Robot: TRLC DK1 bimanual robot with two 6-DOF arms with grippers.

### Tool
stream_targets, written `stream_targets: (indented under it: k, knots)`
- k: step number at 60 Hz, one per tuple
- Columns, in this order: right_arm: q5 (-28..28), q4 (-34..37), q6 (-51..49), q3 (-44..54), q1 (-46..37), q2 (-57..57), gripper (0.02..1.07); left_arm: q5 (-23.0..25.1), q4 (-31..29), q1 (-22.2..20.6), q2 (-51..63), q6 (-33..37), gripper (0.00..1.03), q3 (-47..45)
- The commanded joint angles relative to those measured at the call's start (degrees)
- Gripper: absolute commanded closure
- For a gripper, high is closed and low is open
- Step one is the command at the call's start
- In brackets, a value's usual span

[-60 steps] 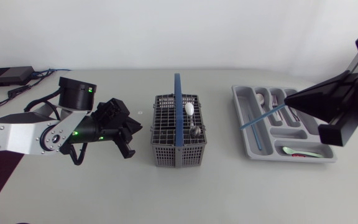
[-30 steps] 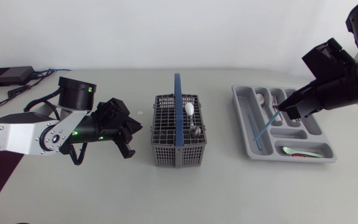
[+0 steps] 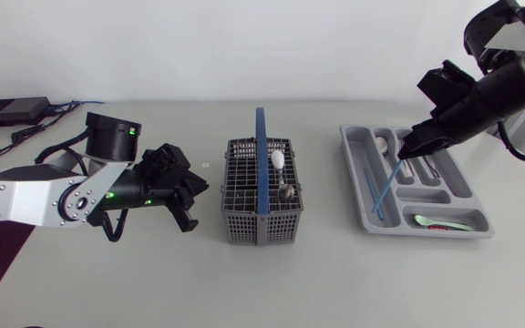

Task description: Unload the cutlery basket into the drawer organizer.

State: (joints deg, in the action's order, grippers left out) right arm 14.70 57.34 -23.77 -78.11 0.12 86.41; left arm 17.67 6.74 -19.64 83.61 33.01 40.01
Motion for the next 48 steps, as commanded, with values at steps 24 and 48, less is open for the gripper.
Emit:
stream_targets:
  k: [24,48]
  knots:
    - [1.3,3.4,-1.5,-10.3,-2.7,16.9,1.01,0.3,1.0,0.1,2.3,1.4,0.74,-0.6]
    - [2.0,-6.8,5.6,-19.1,-4.6,31.8,0.98,0.6,1.1,1.0,2.6,1.9,0.74,-0.5]
